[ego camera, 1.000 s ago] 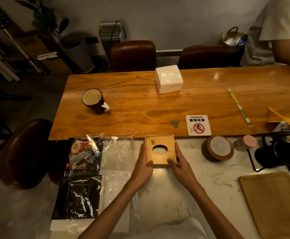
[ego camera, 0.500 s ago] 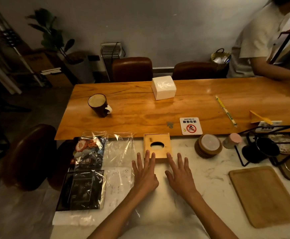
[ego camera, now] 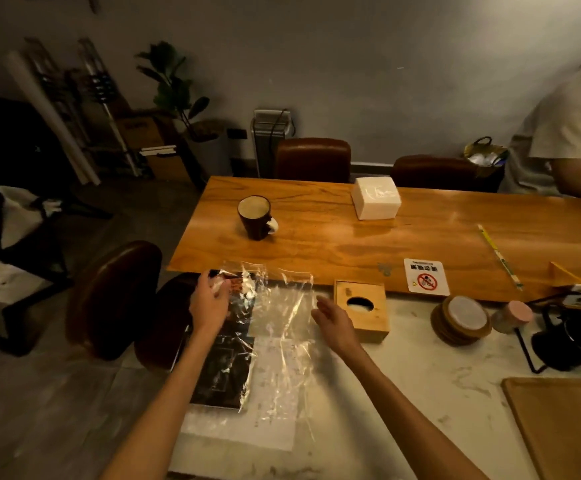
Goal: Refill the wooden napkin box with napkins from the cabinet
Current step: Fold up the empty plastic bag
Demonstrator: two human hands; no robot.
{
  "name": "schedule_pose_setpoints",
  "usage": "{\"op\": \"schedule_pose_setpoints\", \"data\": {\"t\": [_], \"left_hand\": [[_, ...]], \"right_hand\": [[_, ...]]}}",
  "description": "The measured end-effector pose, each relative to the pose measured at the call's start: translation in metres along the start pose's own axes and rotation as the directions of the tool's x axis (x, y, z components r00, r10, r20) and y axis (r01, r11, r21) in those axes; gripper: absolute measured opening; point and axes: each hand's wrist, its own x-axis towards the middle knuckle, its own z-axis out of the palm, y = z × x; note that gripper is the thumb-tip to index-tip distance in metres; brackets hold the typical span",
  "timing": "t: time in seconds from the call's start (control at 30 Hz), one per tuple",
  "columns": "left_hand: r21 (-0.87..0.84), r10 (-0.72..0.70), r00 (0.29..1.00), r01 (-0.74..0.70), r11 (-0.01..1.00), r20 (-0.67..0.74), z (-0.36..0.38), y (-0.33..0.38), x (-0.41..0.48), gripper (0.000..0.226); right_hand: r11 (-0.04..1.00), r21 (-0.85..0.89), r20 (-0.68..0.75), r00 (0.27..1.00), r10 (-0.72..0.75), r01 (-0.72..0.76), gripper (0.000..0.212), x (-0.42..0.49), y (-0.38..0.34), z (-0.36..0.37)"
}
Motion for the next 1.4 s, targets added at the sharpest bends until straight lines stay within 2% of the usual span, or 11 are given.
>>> {"op": "schedule_pose_setpoints", "data": {"t": [0.1,0.23,0.27,0.37,0.43,0.6,0.73,0.9,1.1,1.27,1.4], "left_hand": [[-0.149,-0.203,0.952,0.24,0.959,0.229,-0.01,-0.004,0.041,0.051],[-0.189,-0.179,0.924,0.253,0.949,0.339,-0.012,-0.01,0.068,0.016],[-0.221,-0.164,0.923,0.25,0.943,0.348,-0.014,-0.01,0.069,0.016],[-0.362,-0.09,0.933,0.222,0.905,0.347,-0.029,-0.006,0.066,0.016],[-0.416,-0.018,0.929,0.183,0.891,0.371,-0.045,0.0,0.057,0.022],[-0.428,0.188,0.804,0.09,0.899,0.564,-0.084,0.031,0.029,0.038],[-0.473,0.357,0.751,-0.068,0.879,0.555,-0.104,0.061,0.015,0.031],[-0.539,0.449,0.651,-0.071,0.839,0.612,-0.123,0.082,-0.002,0.053],[-0.6,0.467,0.791,-0.163,0.783,0.394,-0.127,0.098,-0.016,0.024],[-0.61,0.479,0.771,-0.151,0.778,0.42,-0.138,0.096,-0.019,0.021],[-0.604,0.442,0.853,-0.202,0.771,0.278,-0.137,0.097,-0.025,0.015]], "right_hand": [[0.997,0.057,-0.058,0.996,0.064,-0.06,0.044,0.055,-0.003,0.024],[0.965,0.181,-0.091,0.973,0.21,-0.191,0.009,0.088,0.0,0.025],[0.955,0.221,-0.099,0.97,0.223,-0.197,0.014,0.086,-0.003,0.022],[0.924,0.362,-0.146,0.971,0.187,-0.124,0.006,0.07,-0.015,0.009],[0.912,0.409,-0.149,0.983,0.112,-0.042,0.023,0.053,-0.024,-0.004],[0.923,0.38,-0.051,0.998,-0.049,0.064,0.038,0.002,-0.052,-0.036],[0.932,0.359,0.058,0.995,-0.086,0.06,0.044,-0.029,-0.084,-0.055],[0.931,0.29,-0.183,0.968,-0.174,0.222,0.033,-0.052,-0.105,-0.053],[0.887,0.301,-0.329,0.911,-0.247,0.349,0.024,-0.074,-0.12,-0.048],[0.887,0.223,-0.357,0.881,-0.311,0.404,0.029,-0.084,-0.127,-0.045],[0.873,0.222,-0.378,0.864,-0.333,0.433,0.024,-0.096,-0.134,-0.043]]}}
